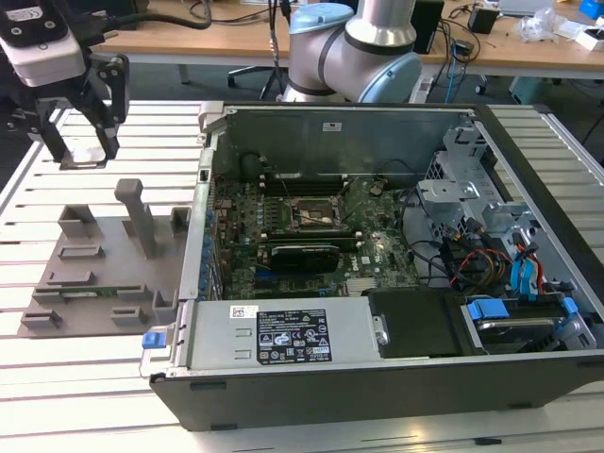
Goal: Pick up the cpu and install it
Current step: 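Pick up the cpu and move it towards the insertion slot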
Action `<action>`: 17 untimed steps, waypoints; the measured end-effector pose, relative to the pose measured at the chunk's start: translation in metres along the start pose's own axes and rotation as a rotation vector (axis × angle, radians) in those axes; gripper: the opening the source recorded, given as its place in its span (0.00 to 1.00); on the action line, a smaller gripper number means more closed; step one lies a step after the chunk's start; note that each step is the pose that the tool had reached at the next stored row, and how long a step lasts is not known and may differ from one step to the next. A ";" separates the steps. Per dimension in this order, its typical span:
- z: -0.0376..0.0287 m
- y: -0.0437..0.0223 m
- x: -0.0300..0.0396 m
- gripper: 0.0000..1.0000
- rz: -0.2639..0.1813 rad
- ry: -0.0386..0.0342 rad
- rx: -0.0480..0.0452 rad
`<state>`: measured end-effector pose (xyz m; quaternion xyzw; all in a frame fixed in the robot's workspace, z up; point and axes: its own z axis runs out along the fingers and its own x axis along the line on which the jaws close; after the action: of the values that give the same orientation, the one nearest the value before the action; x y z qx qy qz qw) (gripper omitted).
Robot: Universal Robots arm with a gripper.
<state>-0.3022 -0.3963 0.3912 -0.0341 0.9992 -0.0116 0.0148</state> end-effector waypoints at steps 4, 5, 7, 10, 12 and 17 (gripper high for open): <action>0.0004 -0.0007 -0.0134 0.55 0.000 0.0000 0.0000; 0.0005 -0.0009 -0.0165 0.55 0.000 0.0000 0.0001; 0.0007 -0.0013 -0.0226 0.55 0.000 0.0000 0.0001; 0.0009 -0.0018 -0.0314 0.55 0.000 0.0001 0.0001; 0.0012 -0.0022 -0.0388 0.55 0.000 0.0000 0.0001; 0.0019 -0.0034 -0.0615 0.55 0.000 0.0000 0.0000</action>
<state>-0.2405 -0.3955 0.3912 -0.0340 0.9992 -0.0116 0.0148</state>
